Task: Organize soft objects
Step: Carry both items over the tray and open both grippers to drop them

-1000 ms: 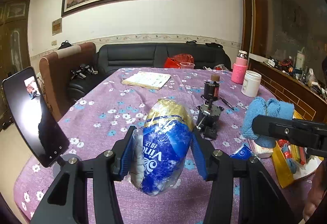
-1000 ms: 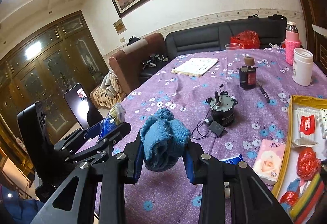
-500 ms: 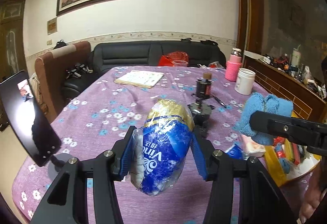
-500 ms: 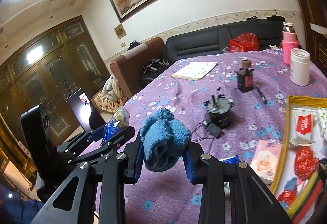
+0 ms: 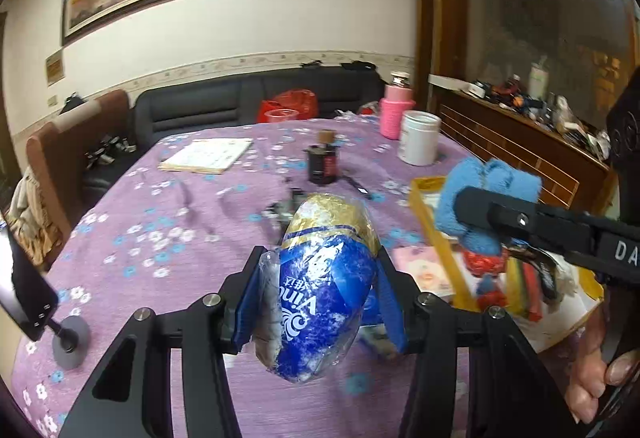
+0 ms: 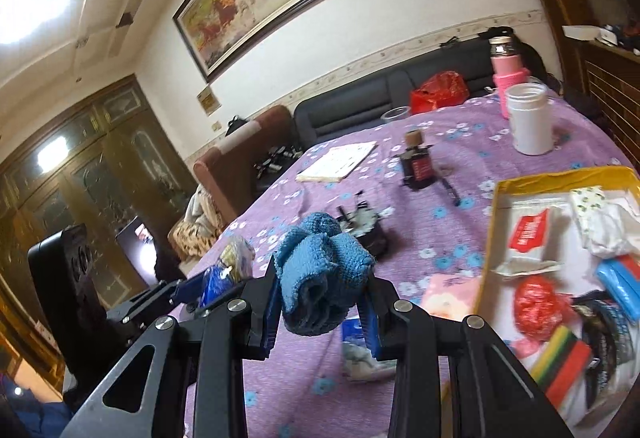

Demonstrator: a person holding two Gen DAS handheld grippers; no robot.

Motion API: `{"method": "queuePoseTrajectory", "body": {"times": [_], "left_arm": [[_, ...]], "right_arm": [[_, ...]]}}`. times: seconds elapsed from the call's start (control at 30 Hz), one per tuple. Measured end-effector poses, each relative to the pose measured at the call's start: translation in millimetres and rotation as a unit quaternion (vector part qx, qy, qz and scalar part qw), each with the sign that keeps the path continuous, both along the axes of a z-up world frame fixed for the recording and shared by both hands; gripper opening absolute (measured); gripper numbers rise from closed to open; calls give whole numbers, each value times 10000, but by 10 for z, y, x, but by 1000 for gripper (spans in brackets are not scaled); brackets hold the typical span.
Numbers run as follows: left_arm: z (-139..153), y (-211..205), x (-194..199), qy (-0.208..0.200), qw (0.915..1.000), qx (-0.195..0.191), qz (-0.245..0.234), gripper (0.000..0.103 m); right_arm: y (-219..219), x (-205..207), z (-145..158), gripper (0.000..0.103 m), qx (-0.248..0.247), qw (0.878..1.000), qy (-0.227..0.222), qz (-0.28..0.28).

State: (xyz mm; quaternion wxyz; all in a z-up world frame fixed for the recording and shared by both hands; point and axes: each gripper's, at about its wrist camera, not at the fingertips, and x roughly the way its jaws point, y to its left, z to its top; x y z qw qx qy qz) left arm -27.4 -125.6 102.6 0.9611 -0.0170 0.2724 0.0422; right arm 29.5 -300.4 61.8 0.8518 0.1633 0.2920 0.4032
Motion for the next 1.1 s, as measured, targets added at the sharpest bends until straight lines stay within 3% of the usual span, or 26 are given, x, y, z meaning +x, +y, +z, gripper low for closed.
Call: {"method": "queuePoseTrajectory", "body": {"times": [0.4, 0.7, 0.83, 1.1], "left_arm": [[-147, -734, 348, 308, 9945, -205, -978, 51], [-414, -1268, 661, 761, 9836, -252, -1613, 51], [-533, -1443, 808, 940, 9803, -213, -1725, 51], [-688, -1628, 871, 1141, 9739, -70, -1962, 55]], "right_arm": [[-931, 121, -29, 36, -6, 9934, -39, -1149], [-1503, 449, -302, 36, -460, 9756, 500, -2087], [-1595, 628, -489, 36, -648, 9694, 839, -2212], [-1642, 731, -697, 38, -853, 9635, 1084, -2293]]}}
